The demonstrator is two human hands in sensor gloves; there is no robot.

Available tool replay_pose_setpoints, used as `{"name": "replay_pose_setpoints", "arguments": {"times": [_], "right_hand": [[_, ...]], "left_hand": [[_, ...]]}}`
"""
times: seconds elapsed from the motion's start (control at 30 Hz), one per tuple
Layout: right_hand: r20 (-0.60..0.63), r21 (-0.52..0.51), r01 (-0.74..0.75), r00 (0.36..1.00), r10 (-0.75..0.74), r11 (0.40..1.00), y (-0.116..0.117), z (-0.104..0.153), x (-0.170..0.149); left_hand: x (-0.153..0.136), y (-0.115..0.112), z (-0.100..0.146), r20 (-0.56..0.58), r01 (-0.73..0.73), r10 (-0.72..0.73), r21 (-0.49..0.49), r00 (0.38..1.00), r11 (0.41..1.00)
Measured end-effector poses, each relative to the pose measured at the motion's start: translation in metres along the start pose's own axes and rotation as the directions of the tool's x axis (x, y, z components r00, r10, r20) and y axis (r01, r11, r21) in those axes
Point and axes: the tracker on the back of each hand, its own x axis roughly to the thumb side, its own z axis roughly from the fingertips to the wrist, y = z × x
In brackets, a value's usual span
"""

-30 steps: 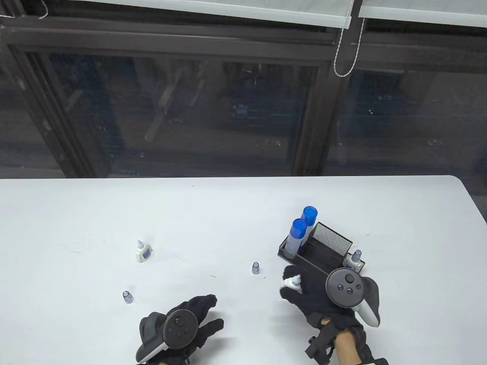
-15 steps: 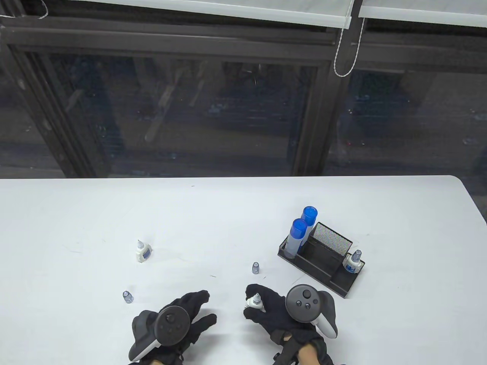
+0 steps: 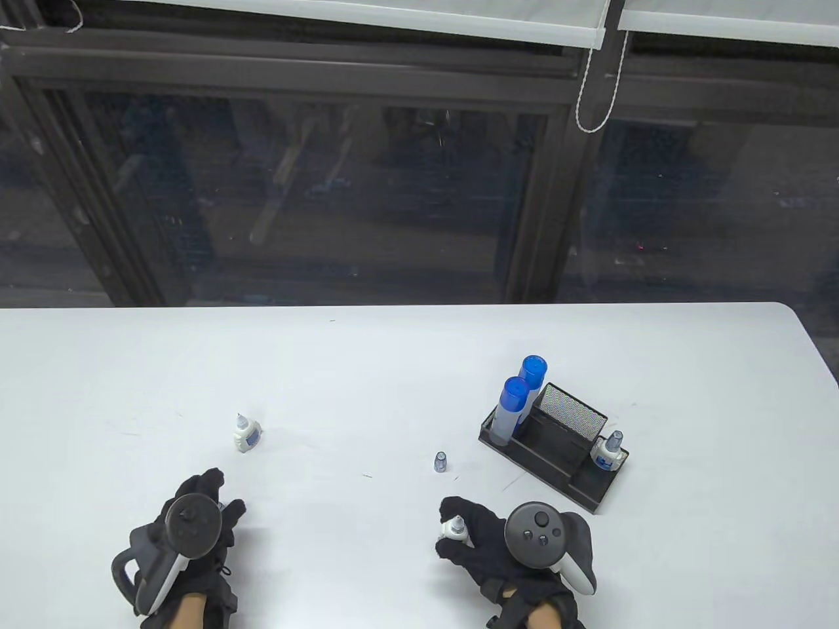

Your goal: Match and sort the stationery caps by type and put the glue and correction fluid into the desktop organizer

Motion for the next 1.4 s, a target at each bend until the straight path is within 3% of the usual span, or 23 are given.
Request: {"name": "replay_pose_setpoints", "arguments": {"times": [0.33,0.47,0.67,0.77,0.87,1.03,1.2,1.4], "right_hand": [[0.005,0.020,-0.028,1.000,0.028,0.999,0.002,-0.001,0.002],[0.006,0.026,-0.033,0.999,0.033,0.999,0.003,-0.001,0.002],[0.003,0.034,-0.033,0.999,0.033,0.999,0.004,-0.001,0.003],[0.003,0.043,-0.029,1.000,0.029,0.999,0.005,-0.001,0.004],[0.007,0.044,-0.011,1.000,0.011,0.999,0.005,-0.001,0.007],[0.026,0.027,0.035,0.999,-0.036,0.999,0.005,0.000,0.012],[0.030,0.015,0.045,0.999,-0.045,0.999,0.006,0.001,0.014],[0.044,0.015,0.037,0.998,-0.038,0.999,0.007,0.003,0.018]], "left_hand": [[0.002,-0.031,-0.014,-0.018,0.125,-0.127,-0.086,0.992,0.988],[0.002,-0.039,-0.016,-0.032,0.140,-0.142,-0.051,0.989,0.989],[0.006,-0.035,-0.016,-0.026,0.144,-0.145,-0.039,0.989,0.989],[0.017,-0.016,-0.010,0.026,-0.026,0.026,-0.014,0.999,1.000],[0.043,0.009,0.006,0.172,-0.264,0.265,-0.026,0.949,0.964],[0.115,0.041,0.035,0.456,-0.442,0.472,-0.178,0.755,0.879],[0.173,0.061,0.064,0.644,-0.375,0.410,-0.200,0.646,0.905],[0.204,0.049,0.084,0.718,-0.311,0.354,-0.198,0.599,0.929]]}}
